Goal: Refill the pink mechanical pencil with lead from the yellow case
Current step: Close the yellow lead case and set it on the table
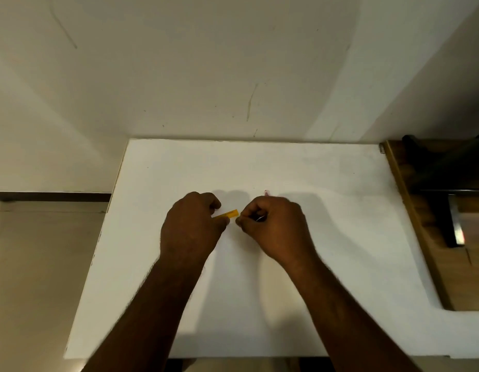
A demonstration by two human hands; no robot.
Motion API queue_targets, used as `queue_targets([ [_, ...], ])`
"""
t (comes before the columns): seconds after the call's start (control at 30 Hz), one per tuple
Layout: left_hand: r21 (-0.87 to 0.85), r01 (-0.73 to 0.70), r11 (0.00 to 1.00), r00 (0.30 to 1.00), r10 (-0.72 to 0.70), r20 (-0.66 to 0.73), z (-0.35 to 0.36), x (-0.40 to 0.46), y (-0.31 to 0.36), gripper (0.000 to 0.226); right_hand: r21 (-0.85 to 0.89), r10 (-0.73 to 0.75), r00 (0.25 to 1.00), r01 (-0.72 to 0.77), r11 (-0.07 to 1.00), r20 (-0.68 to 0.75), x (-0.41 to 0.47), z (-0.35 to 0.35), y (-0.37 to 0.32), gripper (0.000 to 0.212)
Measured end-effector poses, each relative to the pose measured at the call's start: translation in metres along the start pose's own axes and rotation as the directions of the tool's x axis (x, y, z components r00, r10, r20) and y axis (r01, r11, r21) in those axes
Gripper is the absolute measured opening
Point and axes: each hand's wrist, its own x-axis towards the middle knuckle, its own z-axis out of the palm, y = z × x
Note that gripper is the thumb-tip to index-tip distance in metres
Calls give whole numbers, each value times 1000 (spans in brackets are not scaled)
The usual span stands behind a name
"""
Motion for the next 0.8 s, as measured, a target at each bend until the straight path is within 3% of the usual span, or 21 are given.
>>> queue_targets([
  [0.13, 32, -2, 999, 1000, 2, 19, 3, 2, 2, 28, 391, 168, 985, -165, 906, 26, 5, -16, 7, 4],
  [0.37, 5, -49, 999, 999, 49, -2, 3, -4, 13, 7, 730, 309, 948, -264, 630, 77, 9, -30, 9, 5],
  [0.57, -226, -219, 949, 970, 187, -152, 1, -12, 30, 10, 814, 329, 944, -197, 546, 8, 13, -37, 7, 12],
  [0.8, -214, -282, 935, 949, 238, -208, 0, -13, 33, 11, 743, 250, 968, -149, 653, -26, 13, -35, 6, 12],
])
